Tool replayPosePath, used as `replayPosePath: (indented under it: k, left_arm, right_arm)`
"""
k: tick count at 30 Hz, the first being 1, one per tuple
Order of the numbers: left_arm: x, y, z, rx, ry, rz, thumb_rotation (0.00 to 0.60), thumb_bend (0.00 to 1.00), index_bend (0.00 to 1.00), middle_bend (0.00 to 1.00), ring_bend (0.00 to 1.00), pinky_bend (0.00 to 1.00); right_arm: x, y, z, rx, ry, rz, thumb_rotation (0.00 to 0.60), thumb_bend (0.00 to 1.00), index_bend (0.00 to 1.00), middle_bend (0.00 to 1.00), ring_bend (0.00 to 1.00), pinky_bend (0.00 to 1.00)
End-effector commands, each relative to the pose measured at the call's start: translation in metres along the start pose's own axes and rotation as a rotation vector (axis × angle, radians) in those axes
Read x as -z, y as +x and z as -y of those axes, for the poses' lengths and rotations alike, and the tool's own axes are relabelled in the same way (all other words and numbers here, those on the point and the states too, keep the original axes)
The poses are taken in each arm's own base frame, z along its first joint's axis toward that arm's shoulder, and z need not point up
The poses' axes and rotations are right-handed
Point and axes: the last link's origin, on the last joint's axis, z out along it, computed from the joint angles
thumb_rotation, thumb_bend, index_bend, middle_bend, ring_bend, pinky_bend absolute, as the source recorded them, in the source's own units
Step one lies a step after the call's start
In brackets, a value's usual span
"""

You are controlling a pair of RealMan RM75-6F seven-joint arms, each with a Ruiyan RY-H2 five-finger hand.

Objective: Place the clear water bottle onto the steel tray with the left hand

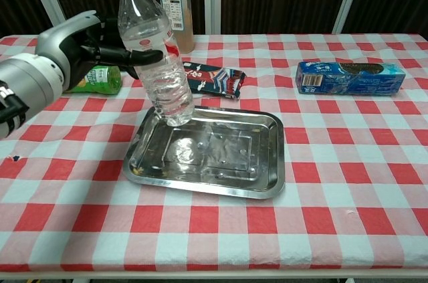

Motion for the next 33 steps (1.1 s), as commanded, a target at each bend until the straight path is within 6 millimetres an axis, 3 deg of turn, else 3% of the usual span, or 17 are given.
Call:
replayPosePath:
  k: [1,10,21,27,33]
  left_arm:
    - [0.011,-0.003,0.008,0.003,0.008,0.004,0.6,0.37,0.57,0.65,0.53,0.54]
    - [0.016,-0.011,0.022,0.041,0.025,-0.013,0.6,0.37,0.57,0.65,0.53,0.54]
    - [0.017,-0.023,0.025,0.053,0.004,-0.015,0.6,0.37,0.56,0.64,0.52,0.53]
    - [0.021,-0.027,0.028,0.0,-0.027,0.013,0.6,0.3,0.51,0.59,0.48,0.49]
    - [0.032,-0.03,0.034,-0.024,-0.038,0.033,0.6,0.29,0.51,0.59,0.48,0.49]
  right_arm:
    - [0.0,-0.001,-0.002,-0.001,-0.005,0.007,0.6,0.01,0.0,0.0,0.0,0.0]
    - [-0.001,0.002,-0.002,-0.013,0.008,0.003,0.6,0.01,0.0,0.0,0.0,0.0]
    - [-0.002,-0.001,-0.004,-0.015,-0.006,0.014,0.6,0.01,0.0,0.0,0.0,0.0]
    - [-0.003,0.001,-0.004,-0.025,-0.014,0.008,0.6,0.01,0.0,0.0,0.0,0.0]
    - [-0.004,0.002,-0.004,-0.032,-0.015,0.009,0.6,0.01,0.0,0.0,0.0,0.0]
